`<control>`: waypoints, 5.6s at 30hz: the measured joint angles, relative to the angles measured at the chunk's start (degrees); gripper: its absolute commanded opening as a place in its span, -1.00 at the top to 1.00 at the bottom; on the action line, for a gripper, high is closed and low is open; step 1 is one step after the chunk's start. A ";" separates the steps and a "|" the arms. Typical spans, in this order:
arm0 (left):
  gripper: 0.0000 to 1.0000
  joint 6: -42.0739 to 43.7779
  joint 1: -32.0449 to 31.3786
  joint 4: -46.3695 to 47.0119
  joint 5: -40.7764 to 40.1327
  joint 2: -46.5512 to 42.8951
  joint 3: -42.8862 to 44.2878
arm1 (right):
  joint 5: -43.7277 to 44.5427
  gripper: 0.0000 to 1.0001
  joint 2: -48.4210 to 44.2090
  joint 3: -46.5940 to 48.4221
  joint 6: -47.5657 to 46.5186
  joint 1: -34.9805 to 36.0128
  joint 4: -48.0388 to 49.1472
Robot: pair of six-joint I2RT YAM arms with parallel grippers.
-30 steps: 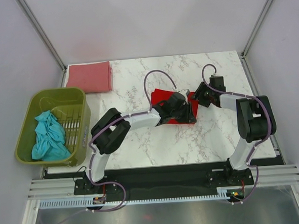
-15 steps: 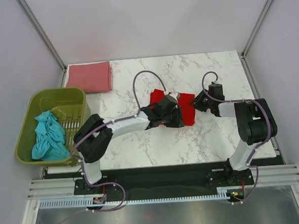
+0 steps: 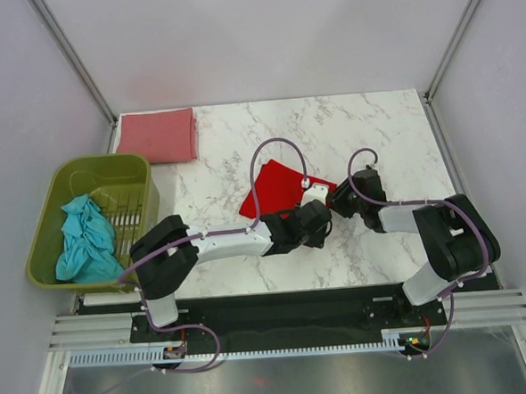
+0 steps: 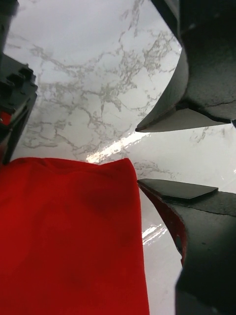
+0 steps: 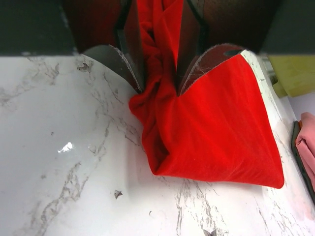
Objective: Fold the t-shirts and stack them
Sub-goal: Fold the tshirt
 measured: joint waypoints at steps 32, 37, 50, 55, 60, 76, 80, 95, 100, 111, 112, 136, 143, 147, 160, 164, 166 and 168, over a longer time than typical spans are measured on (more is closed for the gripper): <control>0.95 2.60 -2.05 1.16 -10.29 0.24 -4.92 | 1.27 1.00 2.34 0.72 -2.25 0.90 1.64; 0.70 2.19 -2.01 1.66 -9.14 0.28 -5.42 | 1.07 0.93 2.47 1.57 -4.39 0.94 0.57; 0.13 0.55 -2.12 -0.83 -0.72 -3.15 -6.25 | 1.38 -0.05 -2.34 7.72 -13.75 0.39 -13.70; 0.13 0.02 2.03 -0.94 4.17 -8.92 -7.45 | -1.25 -0.06 -9.20 8.52 -16.22 0.39 -20.04; 0.13 -0.02 13.00 -0.81 10.10 -10.51 -8.24 | -5.49 -0.10 -13.33 5.70 -15.67 0.42 -19.45; 0.12 -0.07 27.15 0.04 19.98 -0.81 -8.41 | -6.45 0.49 -12.26 -3.13 -9.92 6.86 -13.86; 0.12 -0.57 28.06 1.40 21.53 -0.11 -8.41 | -6.12 0.91 -10.97 -3.91 -10.23 6.88 -11.61; 0.11 -1.29 29.27 2.25 24.20 0.35 -8.39 | -6.43 0.30 -18.88 -6.45 -12.17 6.88 -10.58; 0.11 -1.36 29.51 2.25 24.76 0.74 -8.00 | -6.69 0.37 -20.13 -8.81 -12.24 6.88 -10.75; 0.11 -1.79 29.55 2.69 25.77 1.95 -6.84 | -8.17 0.39 -18.71 -10.86 -11.89 6.88 -6.93; 0.12 -1.79 29.57 2.71 25.79 2.01 -6.78 | -8.33 0.53 -18.71 -11.32 -11.82 6.88 -6.36; 0.03 -3.69 31.39 2.12 30.32 0.37 -8.09 | -2.27 -0.54 -29.90 -13.66 -9.20 6.88 -12.90; 0.03 -3.74 30.86 0.39 30.32 -0.90 -9.38 | 4.61 -0.70 -29.07 -11.39 -6.01 6.88 -15.67; 0.04 -4.09 29.40 0.48 30.23 -1.09 -10.05 | 6.03 -0.68 -23.98 -10.27 -5.90 6.88 -15.13; -0.11 -3.89 29.90 -2.14 29.94 -8.61 -11.45 | -0.85 0.44 -0.85 2.56 -18.84 3.04 -4.37; -0.18 -1.79 34.97 -2.51 31.56 -9.60 -10.69 | -8.20 0.24 1.68 3.34 -22.60 -0.76 -3.19; -0.19 -0.66 37.20 -2.69 32.50 -9.51 -10.51 | -10.75 -0.07 2.27 4.28 -24.26 -1.53 -3.41; -0.22 1.27 39.41 -3.04 34.05 -8.33 -9.35 | -12.94 -0.20 2.47 5.53 -25.79 -1.86 -4.24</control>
